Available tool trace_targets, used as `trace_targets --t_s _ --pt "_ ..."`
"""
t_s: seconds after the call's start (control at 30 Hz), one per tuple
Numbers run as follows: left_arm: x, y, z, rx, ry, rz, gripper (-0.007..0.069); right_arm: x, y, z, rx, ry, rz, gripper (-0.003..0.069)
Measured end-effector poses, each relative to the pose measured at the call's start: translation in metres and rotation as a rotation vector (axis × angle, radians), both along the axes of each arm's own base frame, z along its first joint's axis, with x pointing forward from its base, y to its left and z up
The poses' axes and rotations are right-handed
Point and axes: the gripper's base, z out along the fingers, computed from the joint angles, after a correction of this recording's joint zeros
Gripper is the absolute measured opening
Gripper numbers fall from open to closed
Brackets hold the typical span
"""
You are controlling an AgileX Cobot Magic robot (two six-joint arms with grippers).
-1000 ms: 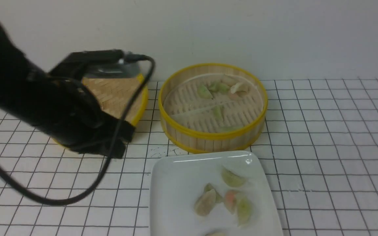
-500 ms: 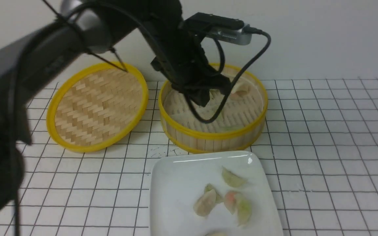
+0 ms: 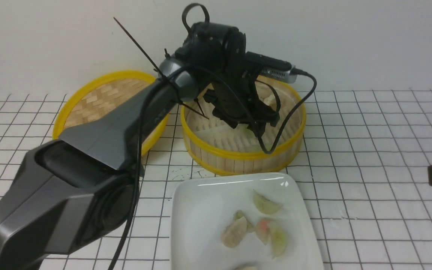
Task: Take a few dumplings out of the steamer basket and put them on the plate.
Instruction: Use the left arm to grab a dumpling from the steamer
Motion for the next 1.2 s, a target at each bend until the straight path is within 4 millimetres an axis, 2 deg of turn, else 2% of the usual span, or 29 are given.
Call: trace_targets --t_s 0.1,0.37,0.5,0.7,0.8,0.83,0.87,0.9,0.93,0.97,1.1,1.2 --pt "0.006 -0.003 -0.009 -0.018 -0.034 0.005 0.0511 0.000 0.000 0.000 -0.007 -0.005 0.008 -0.0014" --pt "0.012 -0.001 -0.015 0.020 -0.098 0.009 0.0511 0.000 0.000 0.000 -0.013 -0.009 0.018 -0.0014" --pt "0.016 0.000 -0.030 0.050 -0.101 0.007 0.0511 0.000 0.000 0.000 -0.013 -0.010 0.018 -0.0014" --pt "0.017 -0.001 -0.031 0.047 -0.109 0.010 0.0507 0.000 0.000 0.000 -0.014 -0.011 0.019 -0.0014" --pt "0.017 -0.001 -0.031 0.049 -0.105 0.011 0.0446 0.000 0.000 0.000 -0.014 -0.011 0.019 -0.0014" --pt "0.017 -0.001 -0.031 0.049 -0.105 0.011 0.0402 0.000 0.000 0.000 -0.014 -0.011 0.019 -0.0014" --pt "0.016 -0.001 -0.031 0.051 -0.096 0.010 0.0323 0.000 0.000 0.000 -0.014 -0.011 0.019 -0.0014" --pt "0.016 -0.001 -0.031 0.052 -0.094 0.009 0.0311 0.000 0.000 0.000 -0.014 -0.011 0.019 -0.0014" --pt "0.015 -0.001 -0.029 0.053 -0.090 0.008 0.0244 0.000 0.000 0.000 -0.014 -0.011 0.019 -0.0014" --pt "0.013 -0.001 -0.028 0.064 -0.074 0.005 0.0209 0.000 0.000 0.000 -0.014 -0.011 0.019 -0.0014" --pt "0.008 0.002 -0.017 0.094 -0.032 0.000 0.0202 0.000 0.000 0.000 -0.014 -0.011 0.019 -0.0014" --pt "0.004 0.005 -0.001 0.109 -0.011 -0.004 0.0202 0.000 0.000 0.000 -0.014 -0.010 0.019 -0.0014"
